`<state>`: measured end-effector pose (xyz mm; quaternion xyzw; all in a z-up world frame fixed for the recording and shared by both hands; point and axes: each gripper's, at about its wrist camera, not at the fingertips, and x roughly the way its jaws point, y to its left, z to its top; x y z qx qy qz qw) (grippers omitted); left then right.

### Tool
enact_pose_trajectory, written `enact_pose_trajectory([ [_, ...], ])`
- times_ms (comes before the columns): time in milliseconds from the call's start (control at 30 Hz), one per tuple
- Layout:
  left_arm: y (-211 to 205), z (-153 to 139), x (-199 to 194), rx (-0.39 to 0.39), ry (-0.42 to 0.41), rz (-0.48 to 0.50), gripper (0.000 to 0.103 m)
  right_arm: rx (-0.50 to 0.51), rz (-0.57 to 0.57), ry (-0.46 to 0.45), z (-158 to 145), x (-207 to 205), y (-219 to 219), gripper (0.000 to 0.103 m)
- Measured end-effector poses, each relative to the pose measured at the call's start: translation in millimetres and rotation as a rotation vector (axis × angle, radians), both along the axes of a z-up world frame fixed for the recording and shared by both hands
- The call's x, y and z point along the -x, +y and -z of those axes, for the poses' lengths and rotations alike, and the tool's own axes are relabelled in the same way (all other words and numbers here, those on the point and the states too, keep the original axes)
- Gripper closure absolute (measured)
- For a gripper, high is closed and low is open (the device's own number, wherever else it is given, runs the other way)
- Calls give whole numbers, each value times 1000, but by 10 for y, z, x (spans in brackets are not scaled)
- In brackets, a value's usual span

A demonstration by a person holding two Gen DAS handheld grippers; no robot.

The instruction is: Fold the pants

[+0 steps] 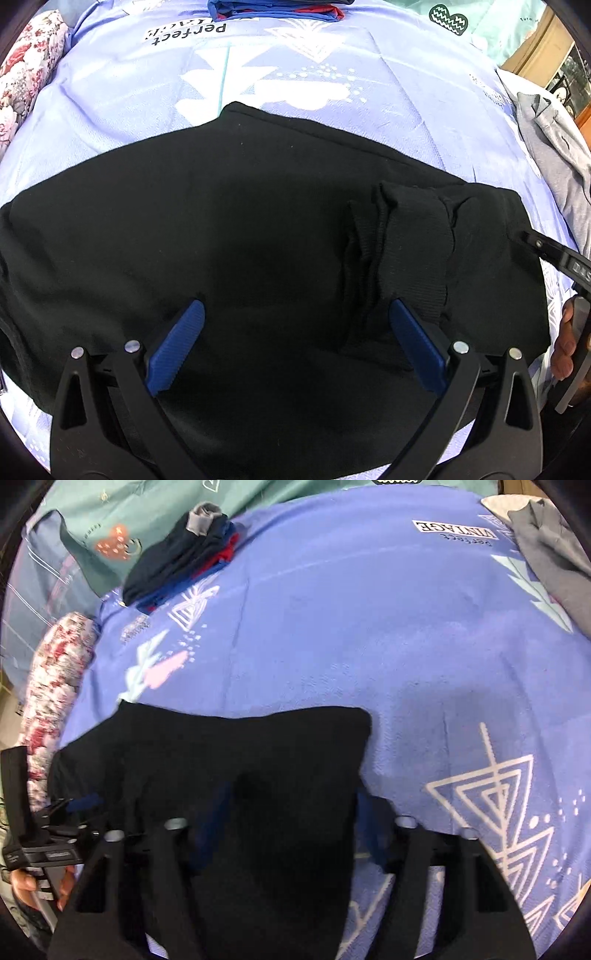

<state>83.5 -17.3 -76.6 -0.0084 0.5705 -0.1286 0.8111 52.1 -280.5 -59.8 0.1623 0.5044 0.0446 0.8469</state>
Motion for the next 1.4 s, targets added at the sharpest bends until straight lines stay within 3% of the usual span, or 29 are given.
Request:
enact_pose_trajectory([
  [67, 0, 2, 16, -5, -7, 6, 2, -7, 28, -9, -17, 11, -84, 78],
  [133, -1, 4, 29, -3, -11, 10, 2, -45, 81, -18, -19, 1, -237, 80],
  [200, 7, 3, 34, 0, -10, 10, 2, -31, 99, 4, 26, -17, -275, 76],
  [267, 0, -12, 35, 5, 2, 8, 2, -9, 94, 25, 49, -14, -249, 63],
  [300, 30, -33, 35, 19, 7, 3, 2, 15, 104, 21, 18, 15, -248, 62],
  [433, 225, -130, 52, 97, 17, -38, 2, 74, 70, -85, -179, 174, -129, 44],
  [533, 341, -186, 82, 136, 19, -56, 2, 92, 53, -104, -197, 254, -47, 44],
  [633, 382, -169, 83, 117, 10, -70, 2, 3, 2, -99, -137, 267, 42, 44],
  [667, 397, -109, 68, 106, 24, -82, 2, 7, -17, -92, -106, 270, 87, 44],
  [733, 409, -12, 46, 93, 48, -90, 2, 111, -11, -49, -38, 240, 161, 44],
  [767, 377, -13, 51, 77, 24, -78, 2, 138, 3, -13, 29, 210, 167, 44],
  [833, 286, -3, 87, 16, 5, -30, 2, 125, 21, -10, 49, 216, 139, 44],
  [967, 384, -55, 130, 64, 11, -46, 2, 105, 8, -97, -153, 335, 170, 44],
  [1133, 840, -181, 207, 108, -13, -159, 2, 59, -82, -189, -362, 489, 316, 43],
  [1233, 1176, -195, 261, 87, -31, -233, 2, -6, -240, -119, -227, 433, 556, 43],
  [1300, 1432, -103, 266, 77, -6, -303, 2, -24, -261, -2, -3, 347, 651, 43],
  [1400, 1734, -97, 313, 186, -9, -340, 2, -27, -254, -8, 4, 346, 675, 39],
])
